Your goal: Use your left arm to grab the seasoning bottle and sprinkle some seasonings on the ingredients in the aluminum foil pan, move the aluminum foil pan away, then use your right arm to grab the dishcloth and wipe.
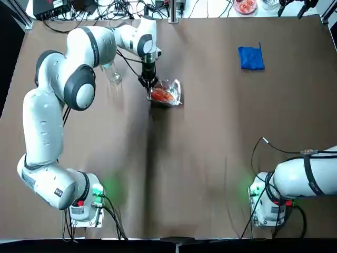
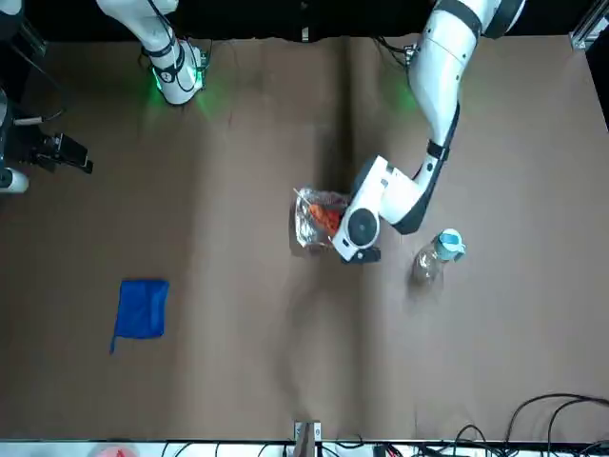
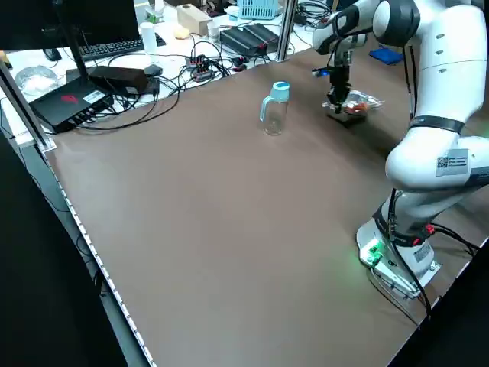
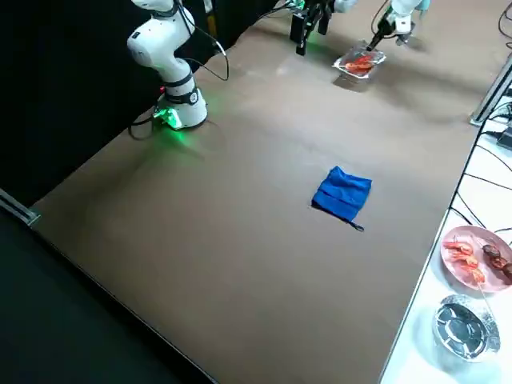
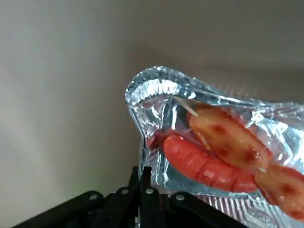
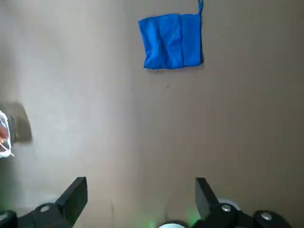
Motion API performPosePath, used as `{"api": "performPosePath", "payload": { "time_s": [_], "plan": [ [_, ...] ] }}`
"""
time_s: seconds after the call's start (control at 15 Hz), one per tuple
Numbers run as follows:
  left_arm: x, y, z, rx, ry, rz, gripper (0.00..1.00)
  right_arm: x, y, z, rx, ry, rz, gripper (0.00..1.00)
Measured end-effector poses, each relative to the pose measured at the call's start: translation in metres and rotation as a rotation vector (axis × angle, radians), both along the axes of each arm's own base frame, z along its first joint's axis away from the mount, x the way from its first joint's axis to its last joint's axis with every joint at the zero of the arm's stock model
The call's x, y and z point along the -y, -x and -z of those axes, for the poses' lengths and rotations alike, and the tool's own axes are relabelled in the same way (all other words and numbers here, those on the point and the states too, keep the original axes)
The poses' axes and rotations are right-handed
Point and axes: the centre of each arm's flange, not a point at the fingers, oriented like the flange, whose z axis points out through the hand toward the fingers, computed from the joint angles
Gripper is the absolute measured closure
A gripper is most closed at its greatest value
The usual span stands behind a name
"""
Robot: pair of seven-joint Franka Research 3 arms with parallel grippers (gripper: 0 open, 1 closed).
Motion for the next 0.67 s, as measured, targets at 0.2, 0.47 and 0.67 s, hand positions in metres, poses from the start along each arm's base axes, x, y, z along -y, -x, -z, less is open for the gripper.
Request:
{"api": "performPosePath", "payload": {
  "time_s": [0.2, 0.47, 0.67],
  "plan": [
    [0.021, 0.030, 0.000, -0.079, -0.006, 0.059, 0.98, -0.011, -0.003, 0.009, -0.019, -0.001, -0.021, 0.00],
    [0.028, 0.059, 0.006, -0.144, -0.034, 0.092, 0.96, -0.011, -0.030, 0.058, -0.054, 0.004, -0.015, 0.00],
    [0.030, 0.070, 0.012, -0.155, -0.070, 0.058, 0.71, -0.006, -0.067, 0.130, -0.067, 0.013, 0.003, 0.00]
  ]
}}
